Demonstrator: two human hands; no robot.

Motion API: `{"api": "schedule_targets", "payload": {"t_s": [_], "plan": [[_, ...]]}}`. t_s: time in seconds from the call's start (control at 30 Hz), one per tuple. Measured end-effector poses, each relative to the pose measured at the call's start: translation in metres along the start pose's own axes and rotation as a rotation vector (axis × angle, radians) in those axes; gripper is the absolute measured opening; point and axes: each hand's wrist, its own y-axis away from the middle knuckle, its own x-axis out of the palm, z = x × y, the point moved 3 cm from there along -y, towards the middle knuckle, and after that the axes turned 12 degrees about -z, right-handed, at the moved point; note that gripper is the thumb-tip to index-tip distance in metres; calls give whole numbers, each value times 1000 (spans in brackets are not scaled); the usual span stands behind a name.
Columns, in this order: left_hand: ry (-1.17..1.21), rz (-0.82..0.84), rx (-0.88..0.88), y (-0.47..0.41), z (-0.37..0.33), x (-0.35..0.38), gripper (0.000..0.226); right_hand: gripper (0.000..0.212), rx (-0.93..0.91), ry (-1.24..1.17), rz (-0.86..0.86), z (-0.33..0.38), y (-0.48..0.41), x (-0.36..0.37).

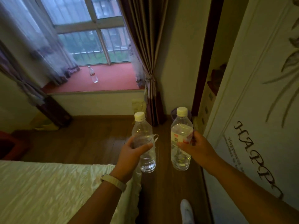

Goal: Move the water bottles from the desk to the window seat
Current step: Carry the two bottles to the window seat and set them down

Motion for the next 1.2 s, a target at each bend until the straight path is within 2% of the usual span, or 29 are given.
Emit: {"api": "schedule_targets", "payload": {"t_s": [0.27, 0.53, 0.87, 1.03, 1.2], "plan": [[23, -110, 10, -101, -34, 52, 43, 60, -5, -1, 151, 16, -138, 15], [90, -210, 19, -172, -55, 51, 56, 60, -2, -32, 249, 47, -222, 48], [131, -257, 7, -296, -60, -7, 52, 55, -23, 19, 346, 67, -323, 162], [197, -263, 0, -373, -75, -46, 52, 60, -51, 31, 331, 91, -376, 230], [194, -268, 32, -434, -94, -87, 54, 54, -78, 21, 380, 120, -417, 289]]}}
